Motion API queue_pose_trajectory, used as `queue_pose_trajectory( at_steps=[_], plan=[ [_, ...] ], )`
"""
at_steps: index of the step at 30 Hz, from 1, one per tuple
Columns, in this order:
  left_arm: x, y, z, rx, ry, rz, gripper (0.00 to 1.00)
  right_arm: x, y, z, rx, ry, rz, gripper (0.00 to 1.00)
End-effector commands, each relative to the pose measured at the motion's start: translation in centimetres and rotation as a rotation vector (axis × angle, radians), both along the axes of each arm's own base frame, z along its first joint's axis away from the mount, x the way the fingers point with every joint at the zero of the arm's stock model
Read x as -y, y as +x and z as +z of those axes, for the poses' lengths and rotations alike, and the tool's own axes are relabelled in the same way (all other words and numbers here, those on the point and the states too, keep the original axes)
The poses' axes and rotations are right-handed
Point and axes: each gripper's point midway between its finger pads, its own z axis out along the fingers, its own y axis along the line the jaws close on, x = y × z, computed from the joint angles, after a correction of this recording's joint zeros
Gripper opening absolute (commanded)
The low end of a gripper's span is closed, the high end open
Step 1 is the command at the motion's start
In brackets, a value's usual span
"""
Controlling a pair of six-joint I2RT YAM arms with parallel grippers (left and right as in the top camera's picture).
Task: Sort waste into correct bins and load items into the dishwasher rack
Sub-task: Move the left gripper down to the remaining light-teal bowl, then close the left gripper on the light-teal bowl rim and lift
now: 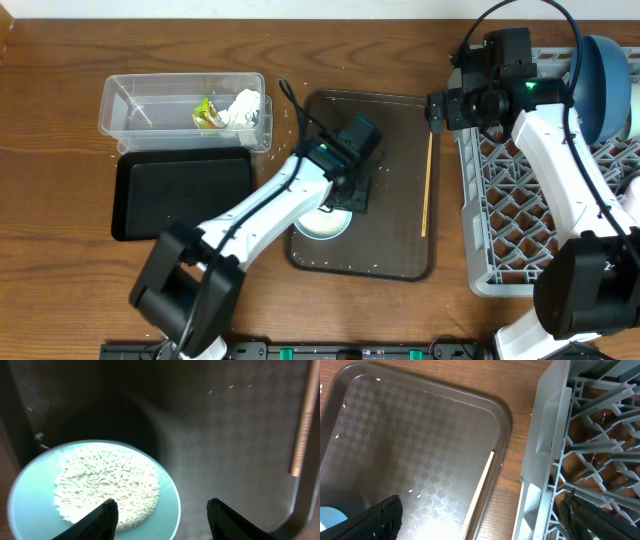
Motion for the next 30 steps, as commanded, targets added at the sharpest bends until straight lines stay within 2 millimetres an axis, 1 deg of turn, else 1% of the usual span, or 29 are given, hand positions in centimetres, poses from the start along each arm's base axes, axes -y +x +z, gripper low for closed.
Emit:
queue_pose_trajectory(
  at_steps=[1, 9, 11, 15, 21, 24, 30],
  plan=[
    [-0.7, -0.1, -1.4, -0.016, 0.046, 0.048, 0.59, -0.1, -0.1, 0.0, -0.004, 0.002, -0.013, 0.99],
    [-0.7, -0.2, -3.1, -0.052, 0.070, 0.069, 0.59, -0.1, -0.1, -0.1, -0.009, 0.001, -0.012, 0.99],
    [-0.7, -0.2, -3.4, -0.061, 0.069, 0.102, 0.55, -0.1, -0.2, -0.1, -0.010, 0.001, -0.013, 0.99],
    [-0.6, -0.2, -3.9, -0.072, 0.071, 0.137, 0.52, -0.1, -0.2, -0.1, -0.010, 0.001, -0.013, 0.99],
    [0.1, -0.6, -4.4, -0.072, 0.073, 0.117, 0.52, -0.1, -0.2, -0.1, -0.011, 0.001, -0.013, 0.99],
    [0.4, -0.8, -4.6, -0.073, 0.075, 0.108, 0.38, -0.1, -0.2, -0.1, -0.013, 0.000, -0.013, 0.99],
    [0.4, -0.8, -4.6, -0.073, 0.075, 0.108, 0.25, -0.1, -0.3, -0.1, -0.014, 0.000, -0.013, 0.99]
  ],
)
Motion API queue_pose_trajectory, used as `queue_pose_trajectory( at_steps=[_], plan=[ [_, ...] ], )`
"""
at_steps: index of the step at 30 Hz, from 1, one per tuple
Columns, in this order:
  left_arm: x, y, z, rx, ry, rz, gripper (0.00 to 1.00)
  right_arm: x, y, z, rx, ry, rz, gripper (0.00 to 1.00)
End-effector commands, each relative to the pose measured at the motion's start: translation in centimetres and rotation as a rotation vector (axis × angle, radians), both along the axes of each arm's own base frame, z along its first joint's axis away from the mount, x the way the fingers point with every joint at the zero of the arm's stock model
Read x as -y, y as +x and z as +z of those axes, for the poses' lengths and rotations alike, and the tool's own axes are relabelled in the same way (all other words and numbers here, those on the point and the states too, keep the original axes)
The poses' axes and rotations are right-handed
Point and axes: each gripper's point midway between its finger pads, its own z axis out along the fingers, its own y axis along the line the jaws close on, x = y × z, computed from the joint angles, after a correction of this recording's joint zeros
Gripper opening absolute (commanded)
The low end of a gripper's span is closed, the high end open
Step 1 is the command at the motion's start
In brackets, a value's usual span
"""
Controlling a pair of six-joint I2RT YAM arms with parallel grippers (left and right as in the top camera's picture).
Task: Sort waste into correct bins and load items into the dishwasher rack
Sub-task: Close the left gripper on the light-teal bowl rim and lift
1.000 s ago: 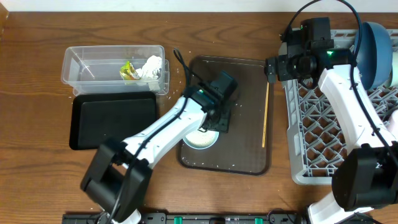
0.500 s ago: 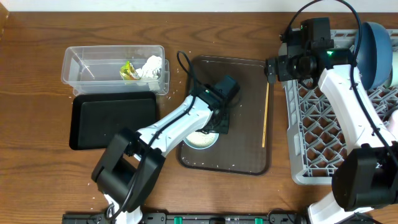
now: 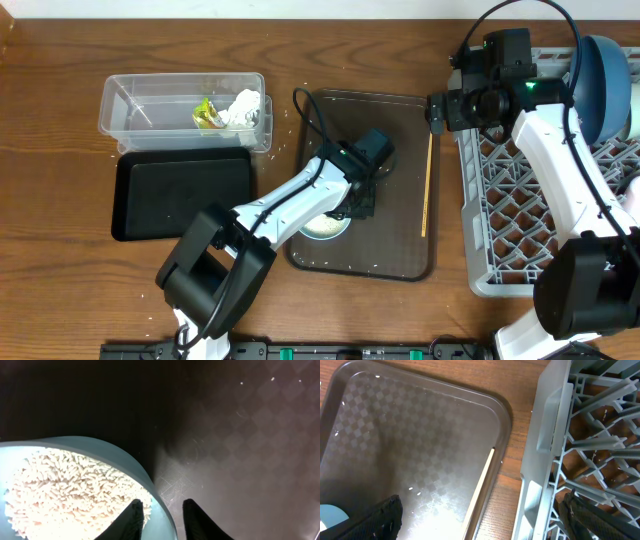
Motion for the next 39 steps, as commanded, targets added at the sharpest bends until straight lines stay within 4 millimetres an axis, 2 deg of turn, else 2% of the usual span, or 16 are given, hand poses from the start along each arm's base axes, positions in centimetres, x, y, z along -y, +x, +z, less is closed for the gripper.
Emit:
queue_pose_trajectory(
  at_steps=[1, 5, 6, 11, 19, 33, 39],
  plan=[
    [-0.5, -0.1, -0.8, -0.009, 0.024, 0.010, 0.23, -0.1, 0.0, 0.0, -0.003, 0.001, -0.013, 0.99],
    [-0.5, -0.1, -0.7, -0.007, 0.024, 0.010, 0.19, -0.1, 0.0, 0.0, -0.003, 0.001, -0.013, 0.99],
    [-0.5, -0.1, -0.7, -0.006, 0.023, 0.010, 0.13, -0.1, 0.0, 0.0, -0.003, 0.001, -0.013, 0.99],
    [-0.8, 0.2, -0.7, 0.009, 0.040, 0.012, 0.07, -0.1, -0.1, -0.1, -0.008, 0.001, -0.013, 0.99],
    [-0.8, 0.2, -0.4, 0.014, 0.039, 0.013, 0.06, -0.1, -0.2, -0.1, -0.010, 0.001, -0.013, 0.99],
    [-1.6, 0.6, 5.4, 0.103, 0.009, -0.013, 0.06, 0.0, -0.2, -0.1, -0.009, -0.003, -0.014, 0.99],
    [-4.0, 1.4, 8.4, 0.144, -0.013, 0.012, 0.06, 0.0, -0.1, -0.1, -0.008, -0.003, -0.014, 0.99]
  ],
)
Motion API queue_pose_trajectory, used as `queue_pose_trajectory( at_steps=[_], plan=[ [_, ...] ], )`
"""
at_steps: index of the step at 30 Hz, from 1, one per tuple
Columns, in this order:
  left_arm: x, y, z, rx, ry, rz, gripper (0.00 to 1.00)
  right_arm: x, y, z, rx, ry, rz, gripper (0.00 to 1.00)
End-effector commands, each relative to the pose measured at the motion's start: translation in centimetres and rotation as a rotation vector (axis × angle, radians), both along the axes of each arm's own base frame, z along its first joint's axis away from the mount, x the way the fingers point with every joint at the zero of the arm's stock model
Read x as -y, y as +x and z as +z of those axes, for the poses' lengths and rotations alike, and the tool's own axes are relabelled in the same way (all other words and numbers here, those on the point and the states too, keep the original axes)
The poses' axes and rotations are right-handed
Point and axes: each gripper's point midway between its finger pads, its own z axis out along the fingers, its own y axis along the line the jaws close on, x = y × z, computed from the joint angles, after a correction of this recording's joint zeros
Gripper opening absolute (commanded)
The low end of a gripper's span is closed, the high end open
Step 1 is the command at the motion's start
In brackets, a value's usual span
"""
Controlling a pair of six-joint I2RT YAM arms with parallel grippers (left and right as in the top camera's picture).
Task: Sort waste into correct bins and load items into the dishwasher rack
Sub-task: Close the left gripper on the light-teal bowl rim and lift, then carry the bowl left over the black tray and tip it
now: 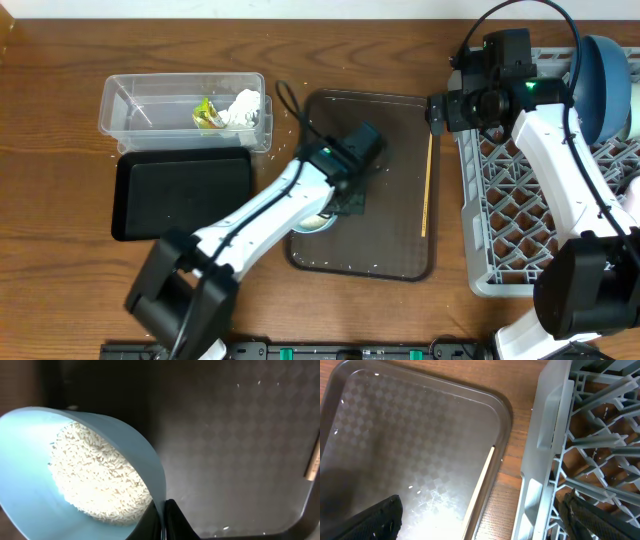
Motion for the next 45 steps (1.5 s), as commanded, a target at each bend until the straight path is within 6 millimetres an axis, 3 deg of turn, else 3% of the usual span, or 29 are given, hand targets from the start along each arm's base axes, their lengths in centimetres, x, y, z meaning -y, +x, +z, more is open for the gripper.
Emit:
queue_pose_trajectory(
  at_steps=[1, 10, 25, 31, 38, 45],
  plan=[
    [-1.6, 1.7, 3.6, 0.083, -0.032, 0.012, 0.06, -0.1, 0.0, 0.0, -0.001, -0.001, -0.013, 0.99],
    [-8.5, 4.3, 8.9, 0.175, -0.146, 0.096, 0.06, -0.1, 0.1, 0.0, 0.001, -0.001, -0.014, 0.99],
    [-18.2, 6.4, 11.7, 0.212, -0.590, 0.167, 0.06, 0.3, 0.0, 0.0, -0.001, -0.018, -0.023, 0.99],
    [-21.5, 5.8, 11.0, 0.233, -0.723, 0.239, 0.06, 0.2, 0.0, 0.0, -0.001, -0.017, -0.023, 0.99],
    [-23.4, 5.4, 10.5, 0.278, -0.932, 0.261, 0.06, 0.2, 0.0, 0.0, -0.002, -0.017, -0.022, 0.99],
    [-25.2, 6.4, 9.7, 0.286, -1.169, 0.328, 0.06, 0.3, -0.1, -0.1, -0.008, -0.018, -0.022, 0.99]
  ],
)
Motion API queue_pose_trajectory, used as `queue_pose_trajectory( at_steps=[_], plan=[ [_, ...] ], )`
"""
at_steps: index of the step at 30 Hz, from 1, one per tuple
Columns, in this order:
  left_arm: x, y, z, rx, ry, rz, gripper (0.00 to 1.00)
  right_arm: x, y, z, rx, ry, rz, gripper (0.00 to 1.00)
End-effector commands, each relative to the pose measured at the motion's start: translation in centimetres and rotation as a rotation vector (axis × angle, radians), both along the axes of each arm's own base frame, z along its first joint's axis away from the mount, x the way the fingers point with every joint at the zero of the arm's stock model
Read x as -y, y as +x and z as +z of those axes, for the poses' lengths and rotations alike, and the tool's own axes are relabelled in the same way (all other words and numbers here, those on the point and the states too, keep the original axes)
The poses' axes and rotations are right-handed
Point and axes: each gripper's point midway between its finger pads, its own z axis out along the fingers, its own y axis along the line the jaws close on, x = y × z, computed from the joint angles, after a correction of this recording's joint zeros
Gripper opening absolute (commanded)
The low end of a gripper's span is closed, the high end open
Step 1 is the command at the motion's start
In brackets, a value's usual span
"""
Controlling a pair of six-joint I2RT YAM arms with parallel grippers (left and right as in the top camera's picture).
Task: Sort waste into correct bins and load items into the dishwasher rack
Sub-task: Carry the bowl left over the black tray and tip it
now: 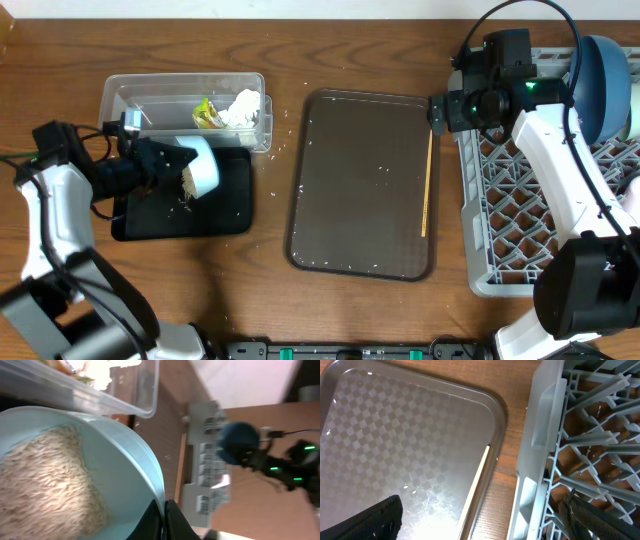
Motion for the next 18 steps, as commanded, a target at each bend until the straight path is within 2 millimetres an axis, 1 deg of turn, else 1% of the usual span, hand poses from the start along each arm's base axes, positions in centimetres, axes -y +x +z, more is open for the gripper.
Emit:
queue_pose_trajectory(
  at_steps=[1, 6, 7, 10, 12, 18],
  plan=[
    [-0.4, 0.7, 0.8, 0.073, -0.176, 0.010, 0.06, -0.1, -0.1, 0.0, -0.005, 0.001, -0.012, 0.99],
    [-1.9, 1.6, 0.1, 0.066, -0.379, 0.067, 0.06, -0.1, -0.1, 0.0, -0.005, 0.002, -0.012, 0.99],
    [-2.2, 1.6, -0.4, 0.041, -0.407, 0.082, 0.06, -0.1, -0.1, 0.0, -0.005, 0.001, -0.012, 0.99],
    [-2.9, 1.7, -2.0, -0.026, -0.454, 0.113, 0.06, -0.1, -0.1, 0.0, -0.005, 0.001, -0.012, 0.99],
    [-3.0, 1.7, -2.5, -0.051, -0.472, 0.123, 0.06, -0.1, -0.1, 0.0, -0.005, 0.001, -0.012, 0.99],
    [-3.1, 1.7, -2.8, -0.071, -0.486, 0.132, 0.06, -0.1, -0.1, 0.0, -0.005, 0.001, -0.012, 0.99]
  ],
)
